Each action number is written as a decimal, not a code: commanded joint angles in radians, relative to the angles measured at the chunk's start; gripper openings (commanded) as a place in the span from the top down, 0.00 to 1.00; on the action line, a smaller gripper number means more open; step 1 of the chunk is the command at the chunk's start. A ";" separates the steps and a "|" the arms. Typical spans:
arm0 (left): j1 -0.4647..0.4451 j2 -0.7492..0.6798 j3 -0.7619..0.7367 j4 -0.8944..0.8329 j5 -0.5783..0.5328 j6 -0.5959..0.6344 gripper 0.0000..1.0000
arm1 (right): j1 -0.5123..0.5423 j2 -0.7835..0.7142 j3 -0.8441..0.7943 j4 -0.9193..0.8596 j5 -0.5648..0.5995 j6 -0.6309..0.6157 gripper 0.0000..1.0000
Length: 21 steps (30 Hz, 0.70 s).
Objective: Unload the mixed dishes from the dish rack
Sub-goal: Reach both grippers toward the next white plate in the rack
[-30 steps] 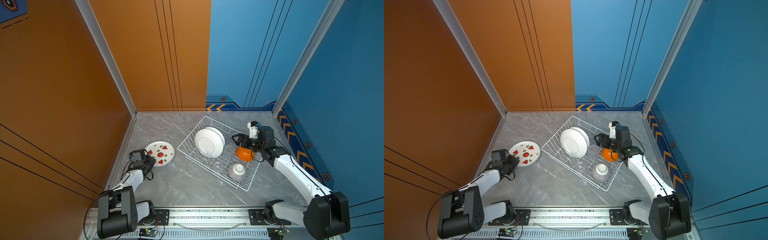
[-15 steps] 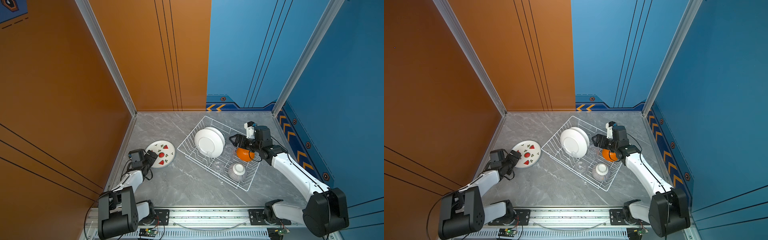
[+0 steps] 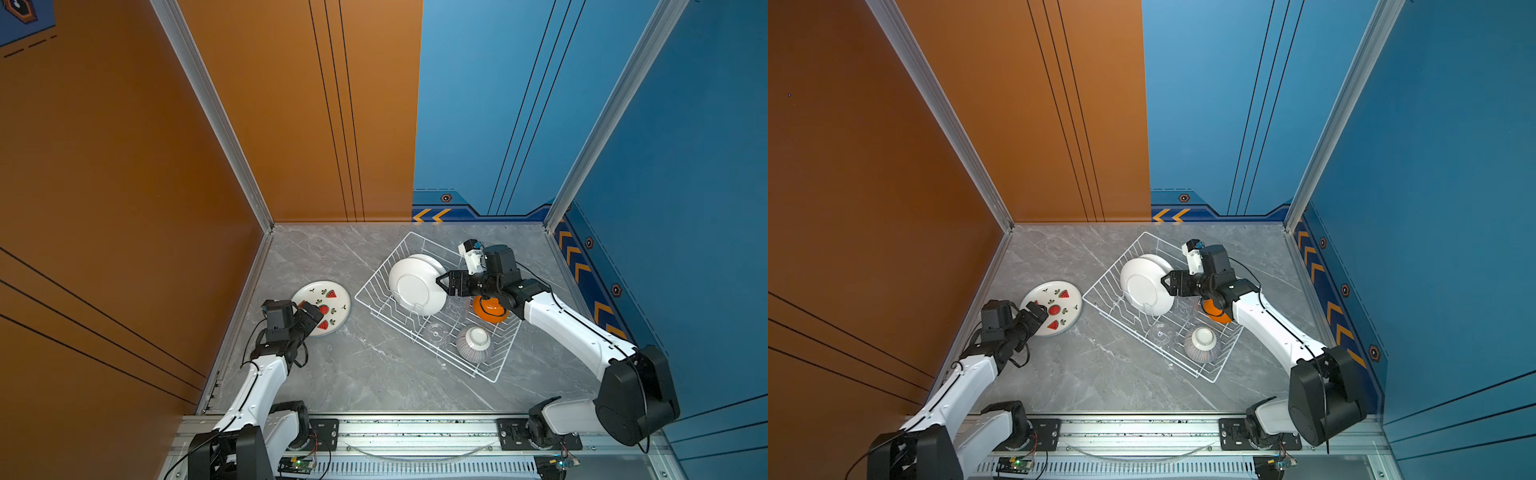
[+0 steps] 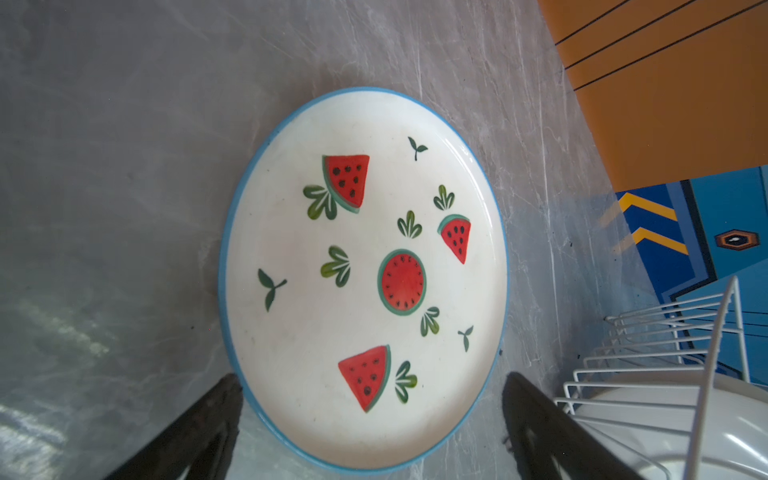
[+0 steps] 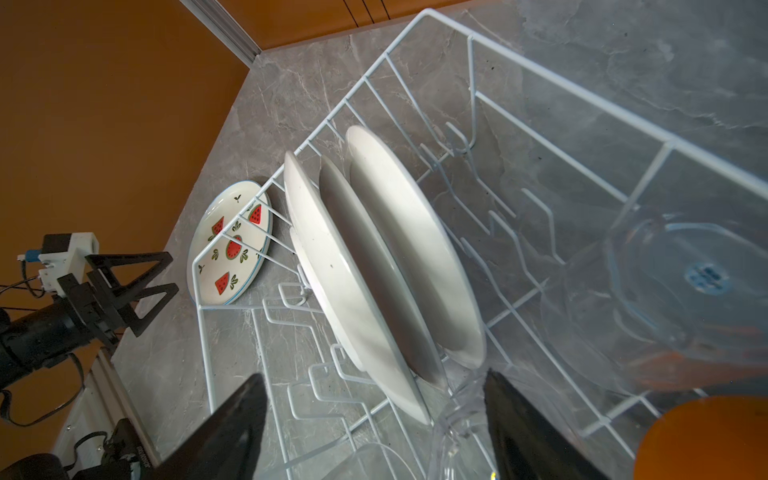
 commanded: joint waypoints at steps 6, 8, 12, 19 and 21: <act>-0.173 0.008 0.116 -0.048 -0.132 0.103 0.02 | 0.036 0.091 0.108 -0.026 -0.068 -0.104 0.31; -0.206 0.023 0.140 -0.048 -0.140 0.115 0.02 | 0.041 0.110 0.125 -0.040 -0.078 -0.115 0.34; -0.276 0.055 0.186 -0.046 -0.176 0.140 0.02 | 0.052 0.143 0.158 -0.066 -0.078 -0.131 0.42; -0.349 0.109 0.233 -0.019 -0.195 0.163 0.02 | 0.072 0.183 0.206 -0.125 -0.087 -0.178 0.44; -0.357 0.122 0.243 -0.013 -0.192 0.164 0.02 | 0.076 0.197 0.225 -0.150 -0.092 -0.190 0.45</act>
